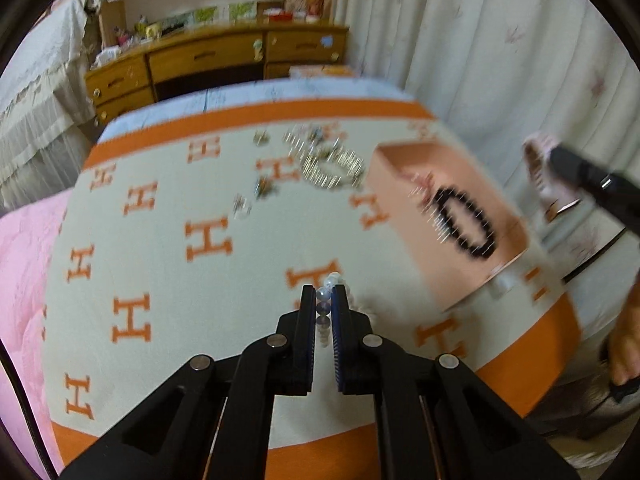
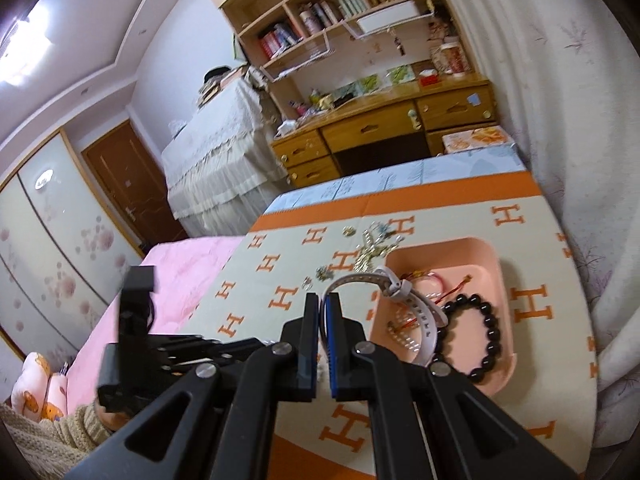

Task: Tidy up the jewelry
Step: 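Carry the watch and pearl bracelet into the pink tray and release both, then lift both open tools away from the pink tray, then move the right tool toward the gold necklace on the blanket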

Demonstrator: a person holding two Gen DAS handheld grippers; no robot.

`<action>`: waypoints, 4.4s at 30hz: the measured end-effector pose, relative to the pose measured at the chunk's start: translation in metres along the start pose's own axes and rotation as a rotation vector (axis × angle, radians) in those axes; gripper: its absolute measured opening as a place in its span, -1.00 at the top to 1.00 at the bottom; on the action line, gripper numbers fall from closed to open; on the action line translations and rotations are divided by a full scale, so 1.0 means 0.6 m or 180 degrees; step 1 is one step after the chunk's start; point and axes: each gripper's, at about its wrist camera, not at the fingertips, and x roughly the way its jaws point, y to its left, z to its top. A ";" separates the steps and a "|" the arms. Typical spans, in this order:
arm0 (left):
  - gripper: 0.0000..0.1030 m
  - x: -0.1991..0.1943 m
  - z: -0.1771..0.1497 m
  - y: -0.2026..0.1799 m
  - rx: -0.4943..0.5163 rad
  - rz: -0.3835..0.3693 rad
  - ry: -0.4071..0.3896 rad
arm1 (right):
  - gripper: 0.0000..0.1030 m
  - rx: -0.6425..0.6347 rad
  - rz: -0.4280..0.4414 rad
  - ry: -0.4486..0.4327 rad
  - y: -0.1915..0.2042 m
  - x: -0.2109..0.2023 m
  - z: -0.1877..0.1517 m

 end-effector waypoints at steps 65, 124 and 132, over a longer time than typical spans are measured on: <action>-0.75 -0.012 0.007 -0.021 -0.0294 0.0302 -0.0368 | 0.78 -0.0329 -0.0742 0.0875 0.010 0.088 -0.042; -0.75 0.216 0.203 0.210 -0.0492 0.0357 0.0800 | 0.26 -0.0245 -0.0882 0.2397 -0.105 0.442 0.127; -0.75 0.218 0.190 0.211 -0.0527 0.0306 0.0816 | 0.25 -0.0512 -0.0971 0.2460 -0.081 0.450 0.118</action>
